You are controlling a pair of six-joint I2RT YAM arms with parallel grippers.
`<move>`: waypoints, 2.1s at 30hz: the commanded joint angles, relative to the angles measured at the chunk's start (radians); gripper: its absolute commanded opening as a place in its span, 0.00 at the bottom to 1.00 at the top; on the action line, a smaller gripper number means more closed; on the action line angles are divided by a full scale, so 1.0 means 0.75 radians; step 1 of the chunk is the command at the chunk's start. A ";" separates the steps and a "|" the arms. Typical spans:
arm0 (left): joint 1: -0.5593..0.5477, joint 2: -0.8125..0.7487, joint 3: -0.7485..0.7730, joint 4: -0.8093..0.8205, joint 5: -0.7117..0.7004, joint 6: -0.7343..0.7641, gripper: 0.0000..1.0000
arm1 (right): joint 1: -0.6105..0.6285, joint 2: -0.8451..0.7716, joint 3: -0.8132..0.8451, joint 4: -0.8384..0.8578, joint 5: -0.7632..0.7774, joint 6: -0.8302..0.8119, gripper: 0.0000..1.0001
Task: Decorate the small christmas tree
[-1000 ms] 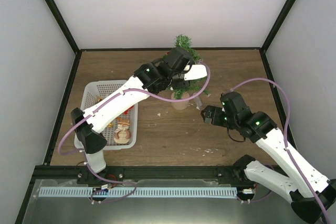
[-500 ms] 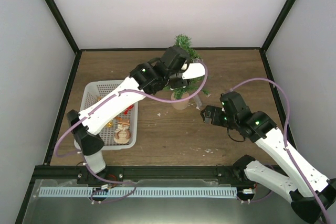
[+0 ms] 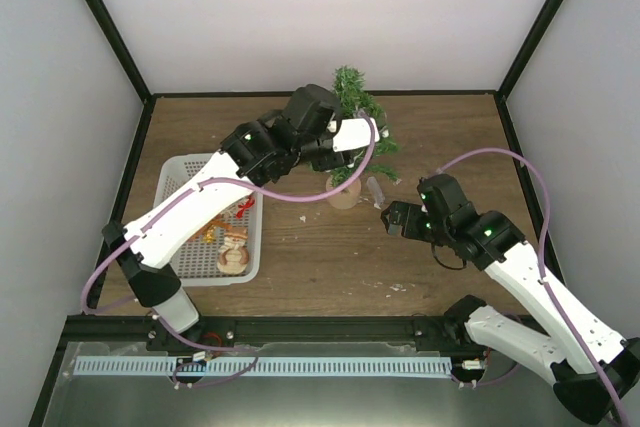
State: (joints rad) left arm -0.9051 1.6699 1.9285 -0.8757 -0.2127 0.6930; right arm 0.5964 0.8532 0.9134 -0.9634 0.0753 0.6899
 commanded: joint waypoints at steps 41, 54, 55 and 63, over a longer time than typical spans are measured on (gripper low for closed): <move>1.089 -0.678 -1.245 -0.187 0.871 0.029 0.48 | -0.013 -0.031 0.216 0.094 -0.006 -0.199 0.94; 1.333 -0.301 -1.279 -0.165 0.864 0.068 0.32 | -0.014 -0.028 0.165 0.111 -0.074 -0.161 0.94; 1.346 -0.289 -1.287 -0.158 0.852 0.073 0.31 | -0.013 -0.029 0.160 0.112 -0.077 -0.161 0.94; 1.385 -0.228 -1.342 -0.117 0.756 0.078 0.31 | -0.014 -0.018 0.150 0.115 -0.090 -0.171 0.94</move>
State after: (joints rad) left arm 0.1146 1.4815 0.9363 -0.9863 0.3775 0.7368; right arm 0.5922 0.8410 1.0183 -0.8860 0.0185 0.5617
